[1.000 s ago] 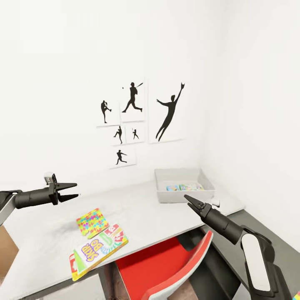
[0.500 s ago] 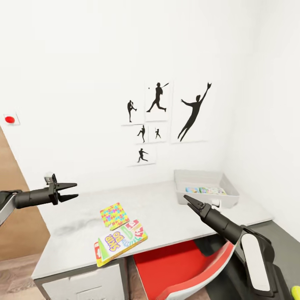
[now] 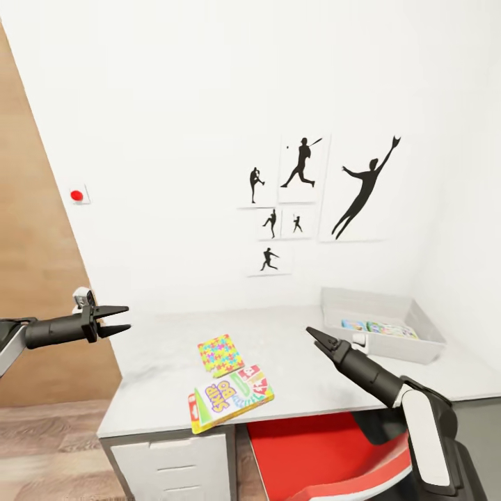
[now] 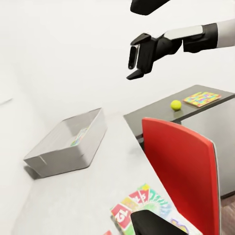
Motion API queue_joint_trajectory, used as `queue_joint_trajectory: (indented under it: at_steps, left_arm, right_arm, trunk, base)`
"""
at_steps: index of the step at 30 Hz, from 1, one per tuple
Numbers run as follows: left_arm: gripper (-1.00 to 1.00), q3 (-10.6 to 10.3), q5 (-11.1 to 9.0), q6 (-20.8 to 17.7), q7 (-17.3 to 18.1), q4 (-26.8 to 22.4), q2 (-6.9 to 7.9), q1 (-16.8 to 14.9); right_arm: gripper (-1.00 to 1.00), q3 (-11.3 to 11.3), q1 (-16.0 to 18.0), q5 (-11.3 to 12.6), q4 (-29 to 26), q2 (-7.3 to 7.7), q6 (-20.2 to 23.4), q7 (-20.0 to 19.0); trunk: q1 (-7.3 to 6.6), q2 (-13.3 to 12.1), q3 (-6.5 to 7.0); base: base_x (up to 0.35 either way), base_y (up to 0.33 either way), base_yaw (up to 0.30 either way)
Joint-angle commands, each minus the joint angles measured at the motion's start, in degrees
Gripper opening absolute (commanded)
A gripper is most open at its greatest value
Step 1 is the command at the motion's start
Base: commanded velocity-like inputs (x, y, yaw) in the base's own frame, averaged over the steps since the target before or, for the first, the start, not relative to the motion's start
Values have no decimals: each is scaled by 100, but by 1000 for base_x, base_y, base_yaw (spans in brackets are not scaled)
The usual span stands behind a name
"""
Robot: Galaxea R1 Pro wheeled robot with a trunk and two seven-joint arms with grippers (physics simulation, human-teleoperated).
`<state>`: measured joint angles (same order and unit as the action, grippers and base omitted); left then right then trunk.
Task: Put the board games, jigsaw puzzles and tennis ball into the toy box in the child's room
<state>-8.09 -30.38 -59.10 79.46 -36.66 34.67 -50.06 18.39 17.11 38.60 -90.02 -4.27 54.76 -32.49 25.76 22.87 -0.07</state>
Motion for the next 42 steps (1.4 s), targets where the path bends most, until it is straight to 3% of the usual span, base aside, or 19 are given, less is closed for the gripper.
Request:
queue_joint_trajectory:
  at_steps: [1,10,11,13,26,30,33,38,42]
  left_arm:
    - [100,-26,-14,-54,26,8,5,-6]
    - [100,-26,-12,-49,26,13,12,-6]
    - [100,-26,-12,-44,26,17,13,-6]
    - [100,-26,-12,-38,26,18,13,-7]
    - [100,-18,-11,-20,5,22,21,-5]
    - [100,-20,-6,15,-9,29,20,-6]
    - [100,-17,-4,65,-13,48,21,-6]
    - [100,-18,-4,95,-17,60,20,-5]
    - [100,-18,-4,99,-24,62,18,-6]
  right_arm:
    - [100,16,3,-19,-3,-5,35,26]
    - [100,-3,3,-17,-14,-26,42,985]
    - [100,-78,3,-18,-15,-39,43,1383]
    - [100,-190,3,-19,-15,-49,43,1667]
    - [100,-854,-1,-21,-15,-89,38,3069]
    - [100,-1218,27,-28,-15,-195,41,3649]
    - [100,-1532,160,-25,-15,-294,60,4492]
    - [100,-2091,1173,59,77,-571,312,6672]
    - [100,-2228,1705,150,260,-573,410,7554]
  trunk:
    - [2,5,-3]
    - [2,5,-3]
    - [2,5,-3]
    - [2,5,-3]
    - [2,5,-3]
    - [2,5,-3]
    - [2,5,-3]
    - [2,5,-3]
    - [2,5,-3]
  base:
    - [-23,0,236]
    - [-132,57,62]
    - [-31,16,7]
    - [-20,10,4]
    - [-61,2,1]
    - [-13,0,0]
    - [-4,0,0]
    - [-1,0,0]
    - [0,0,0]
